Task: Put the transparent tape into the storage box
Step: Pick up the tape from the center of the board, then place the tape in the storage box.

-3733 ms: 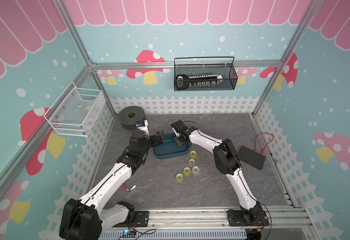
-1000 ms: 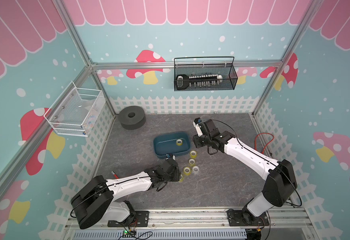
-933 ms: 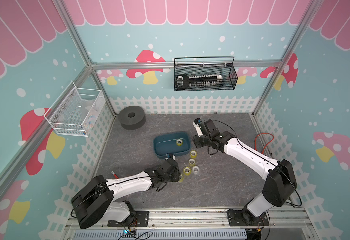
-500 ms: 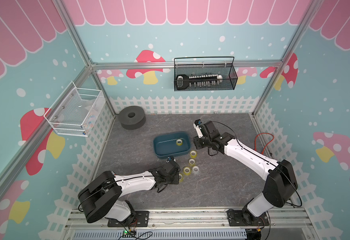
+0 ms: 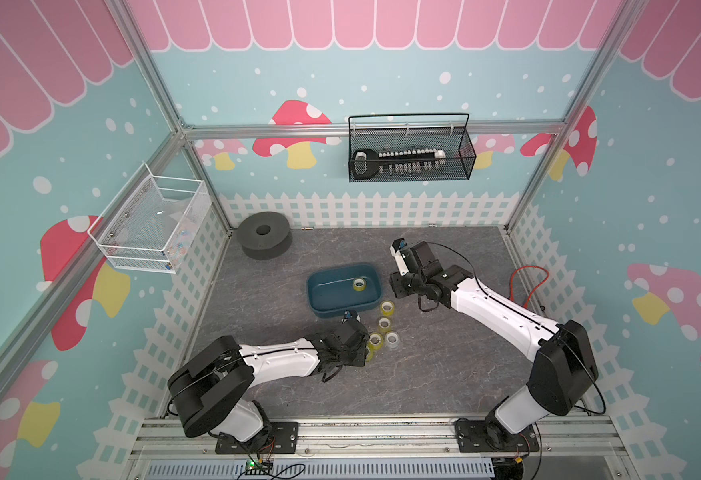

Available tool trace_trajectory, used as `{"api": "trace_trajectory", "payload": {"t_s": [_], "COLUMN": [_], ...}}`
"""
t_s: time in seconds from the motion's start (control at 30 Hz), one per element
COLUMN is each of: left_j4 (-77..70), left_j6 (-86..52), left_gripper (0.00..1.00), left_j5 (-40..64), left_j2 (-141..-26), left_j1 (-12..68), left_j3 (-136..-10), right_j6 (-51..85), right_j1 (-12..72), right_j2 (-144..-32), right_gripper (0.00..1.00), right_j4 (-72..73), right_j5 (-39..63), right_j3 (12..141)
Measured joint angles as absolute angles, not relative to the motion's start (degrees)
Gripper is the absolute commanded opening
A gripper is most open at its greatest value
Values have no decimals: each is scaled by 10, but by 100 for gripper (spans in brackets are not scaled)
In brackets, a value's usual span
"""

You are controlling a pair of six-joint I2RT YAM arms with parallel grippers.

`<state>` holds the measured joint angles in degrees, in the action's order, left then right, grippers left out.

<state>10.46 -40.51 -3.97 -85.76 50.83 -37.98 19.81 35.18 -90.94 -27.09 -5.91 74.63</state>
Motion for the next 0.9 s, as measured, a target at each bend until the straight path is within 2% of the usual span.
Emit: {"api": "trace_trajectory", "payload": {"t_s": [0.17, 0.33, 0.53, 0.67, 0.9], "left_j4": [154, 217, 266, 276, 276], "left_j6": [-398, -373, -323, -281, -226], "left_gripper": [0, 0, 0, 0, 0], "left_j5": [-58, -75, -71, -62, -40], "left_j2": [-831, -795, -776, -811, -957], "left_j1": [508, 499, 418, 355, 288], "left_j3": [-393, -470, -605, -678, -740], "right_j6": [198, 198, 198, 198, 197], "right_j1": [351, 349, 345, 343, 329], "right_j2": [-904, -904, -905, -909, -926], "right_gripper": [41, 41, 41, 41, 41], "right_j4": [-269, -268, -267, -265, -262], "right_j5": [-61, -62, -61, -59, -52], "right_j3": [746, 747, 757, 768, 778]}}
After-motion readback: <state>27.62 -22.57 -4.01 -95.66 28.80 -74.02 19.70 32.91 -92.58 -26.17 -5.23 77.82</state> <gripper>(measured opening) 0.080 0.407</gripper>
